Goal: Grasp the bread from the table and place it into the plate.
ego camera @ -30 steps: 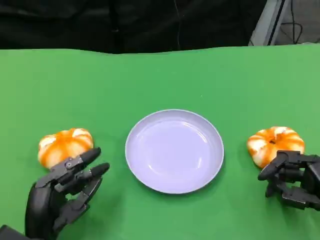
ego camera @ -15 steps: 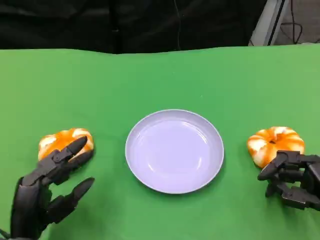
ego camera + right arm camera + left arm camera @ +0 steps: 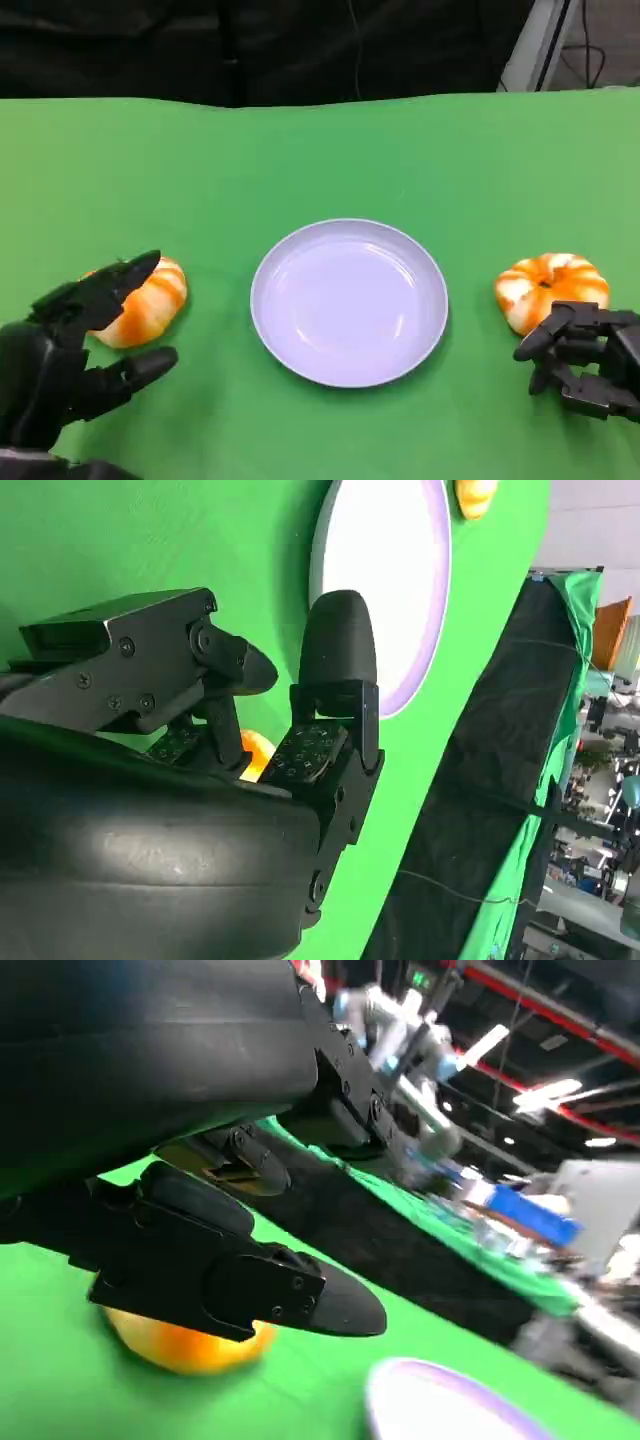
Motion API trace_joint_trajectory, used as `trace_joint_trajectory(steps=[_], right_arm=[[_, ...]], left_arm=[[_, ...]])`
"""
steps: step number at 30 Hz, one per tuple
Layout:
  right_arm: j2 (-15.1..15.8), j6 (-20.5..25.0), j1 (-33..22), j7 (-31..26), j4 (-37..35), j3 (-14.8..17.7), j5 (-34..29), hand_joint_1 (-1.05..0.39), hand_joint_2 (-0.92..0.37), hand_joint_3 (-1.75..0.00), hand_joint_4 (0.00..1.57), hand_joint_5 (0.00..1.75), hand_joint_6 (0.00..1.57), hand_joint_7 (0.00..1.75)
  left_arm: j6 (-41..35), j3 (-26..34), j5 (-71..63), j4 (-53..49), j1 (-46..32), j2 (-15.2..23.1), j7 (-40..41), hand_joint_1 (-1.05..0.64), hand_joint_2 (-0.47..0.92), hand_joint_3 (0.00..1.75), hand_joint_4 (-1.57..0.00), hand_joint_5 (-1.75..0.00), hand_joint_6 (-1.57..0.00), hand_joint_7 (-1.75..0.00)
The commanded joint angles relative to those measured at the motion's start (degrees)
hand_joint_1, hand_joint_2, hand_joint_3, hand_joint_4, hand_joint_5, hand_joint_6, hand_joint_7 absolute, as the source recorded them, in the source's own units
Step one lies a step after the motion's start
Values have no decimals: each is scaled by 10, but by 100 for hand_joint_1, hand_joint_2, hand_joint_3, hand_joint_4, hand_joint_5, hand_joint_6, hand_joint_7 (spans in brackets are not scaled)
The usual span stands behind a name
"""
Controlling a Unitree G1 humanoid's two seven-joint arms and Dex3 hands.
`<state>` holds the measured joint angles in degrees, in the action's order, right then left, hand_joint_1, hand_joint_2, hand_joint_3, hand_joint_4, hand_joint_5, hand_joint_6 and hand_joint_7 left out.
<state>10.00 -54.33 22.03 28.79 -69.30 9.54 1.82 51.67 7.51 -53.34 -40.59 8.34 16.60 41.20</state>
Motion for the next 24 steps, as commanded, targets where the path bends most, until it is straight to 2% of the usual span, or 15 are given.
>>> trace_joint_trajectory(steps=[1,6,12,19,24], right_arm=[[6,2,-3,-12,1,-1,1,15,-76,-78,90,138,96,95],[7,-2,-2,-14,0,-3,0,15,-77,-77,90,138,96,96],[6,5,0,-7,0,-1,7,14,-76,-78,90,139,96,99],[9,6,-1,-10,0,-3,3,15,-75,-79,89,140,94,100],[11,2,-3,-16,0,-5,-1,15,-74,-80,90,139,94,99]], left_arm=[[-64,-60,-26,0,7,33,83,-70,92,8,-59,0,-57,-1],[-129,-111,-23,1,15,52,120,-72,92,8,-55,0,-57,0],[-198,-149,-4,-6,24,64,115,-77,92,13,-45,0,-53,0],[-225,-184,15,-37,46,73,129,-78,92,13,-35,0,-50,0],[-228,-204,31,-62,63,77,132,-78,92,12,-33,0,-48,0]])
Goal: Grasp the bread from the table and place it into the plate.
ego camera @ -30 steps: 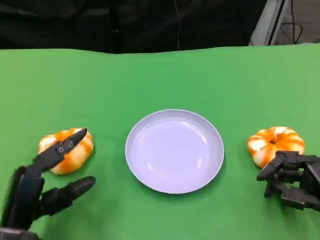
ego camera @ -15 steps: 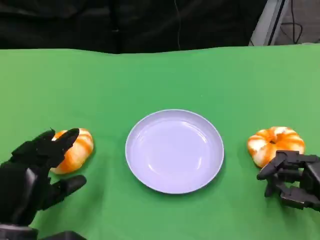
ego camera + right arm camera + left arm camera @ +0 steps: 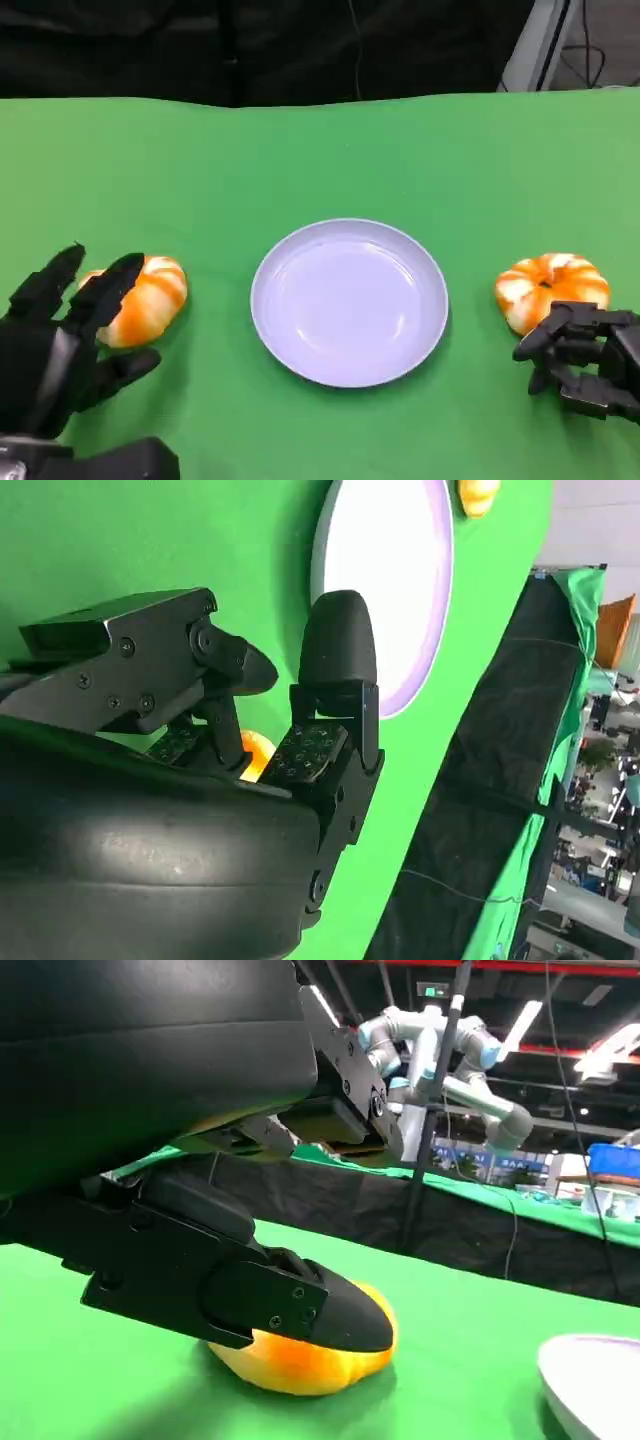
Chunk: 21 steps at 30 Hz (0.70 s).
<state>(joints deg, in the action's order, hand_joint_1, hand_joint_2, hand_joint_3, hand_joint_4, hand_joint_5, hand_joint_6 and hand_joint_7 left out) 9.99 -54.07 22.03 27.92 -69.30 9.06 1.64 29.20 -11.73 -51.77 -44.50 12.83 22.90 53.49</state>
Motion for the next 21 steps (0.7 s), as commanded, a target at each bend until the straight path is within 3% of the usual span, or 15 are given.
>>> trace_joint_trajectory(steps=[1,13,21], right_arm=[[12,-2,-3,-8,0,-1,0,15,-74,-80,90,139,94,99],[12,-1,-2,2,2,3,8,15,-74,-81,89,140,94,100],[19,5,-2,2,1,3,5,11,-80,-77,87,145,90,107]], left_arm=[[-3,-15,19,-29,22,15,8,-78,92,12,-32,0,-47,0],[7,-52,55,-84,59,14,1,-78,92,7,-29,0,-38,0],[-3,-73,68,-123,93,-6,-8,-76,90,2,-30,-1,-35,0]])
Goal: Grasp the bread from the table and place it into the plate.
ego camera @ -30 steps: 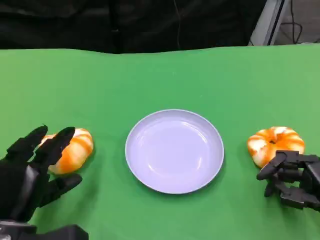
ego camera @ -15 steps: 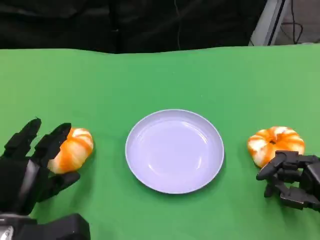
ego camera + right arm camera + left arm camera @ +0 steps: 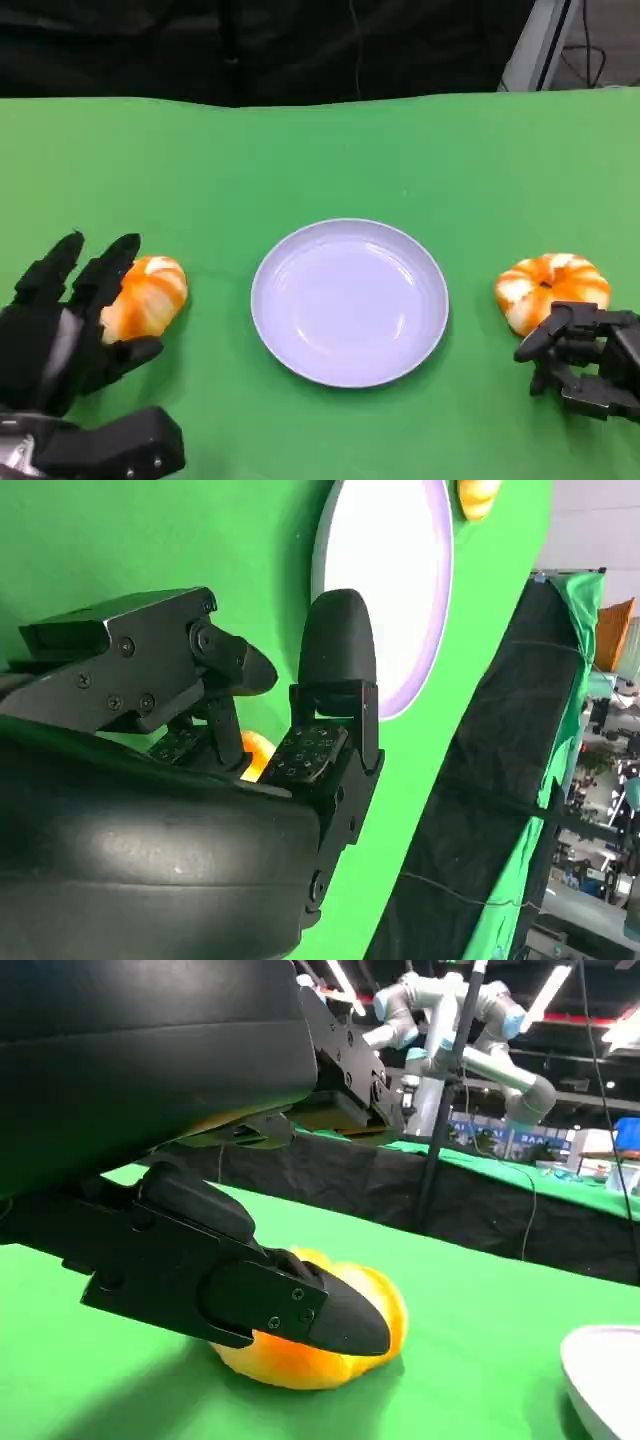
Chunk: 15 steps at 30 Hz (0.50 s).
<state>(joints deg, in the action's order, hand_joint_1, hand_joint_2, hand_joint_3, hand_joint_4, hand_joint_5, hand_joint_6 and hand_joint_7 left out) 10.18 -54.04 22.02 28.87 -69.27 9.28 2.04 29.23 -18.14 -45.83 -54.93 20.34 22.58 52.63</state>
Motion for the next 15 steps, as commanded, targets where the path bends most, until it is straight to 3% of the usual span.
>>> trace_joint_trajectory(steps=[1,15], right_arm=[[18,6,-2,-9,1,0,0,10,-80,-77,87,145,89,107],[14,5,-1,-2,1,4,6,10,-82,-75,84,149,86,114]], left_arm=[[-3,-12,9,-23,20,-3,2,-75,90,1,-31,-1,-36,0],[12,-31,30,-79,58,-13,-18,-72,90,0,-39,-2,-39,-1]])
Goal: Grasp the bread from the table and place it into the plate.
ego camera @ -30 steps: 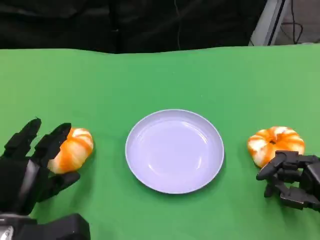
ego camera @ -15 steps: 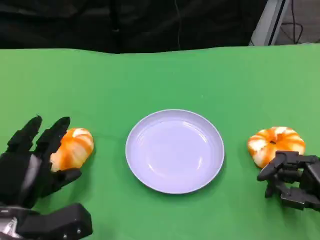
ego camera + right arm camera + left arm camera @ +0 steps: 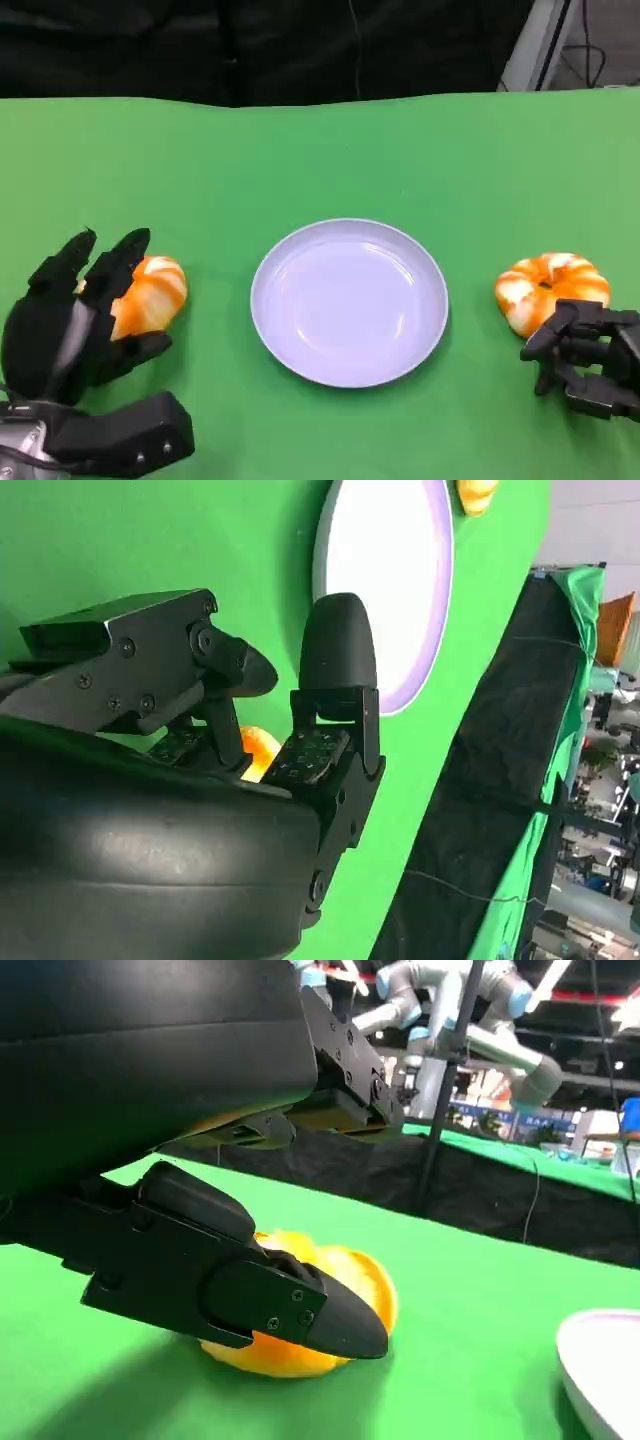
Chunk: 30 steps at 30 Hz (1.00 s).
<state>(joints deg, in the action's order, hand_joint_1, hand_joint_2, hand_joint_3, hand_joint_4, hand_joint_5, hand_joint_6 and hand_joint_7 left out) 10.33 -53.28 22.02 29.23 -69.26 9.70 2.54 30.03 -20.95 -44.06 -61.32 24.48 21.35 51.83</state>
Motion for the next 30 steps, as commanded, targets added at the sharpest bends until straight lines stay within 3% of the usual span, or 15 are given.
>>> trace_joint_trajectory(steps=[1,30], right_arm=[[13,-3,-1,-6,1,0,1,10,-82,-75,84,149,86,114],[13,-4,-4,5,2,5,10,12,-81,-77,84,148,85,115]], left_arm=[[5,-4,12,-18,18,-1,-10,-72,90,0,-39,-2,-40,-1],[-3,-8,72,-103,47,-28,-90,-73,92,3,-41,0,-41,0]])
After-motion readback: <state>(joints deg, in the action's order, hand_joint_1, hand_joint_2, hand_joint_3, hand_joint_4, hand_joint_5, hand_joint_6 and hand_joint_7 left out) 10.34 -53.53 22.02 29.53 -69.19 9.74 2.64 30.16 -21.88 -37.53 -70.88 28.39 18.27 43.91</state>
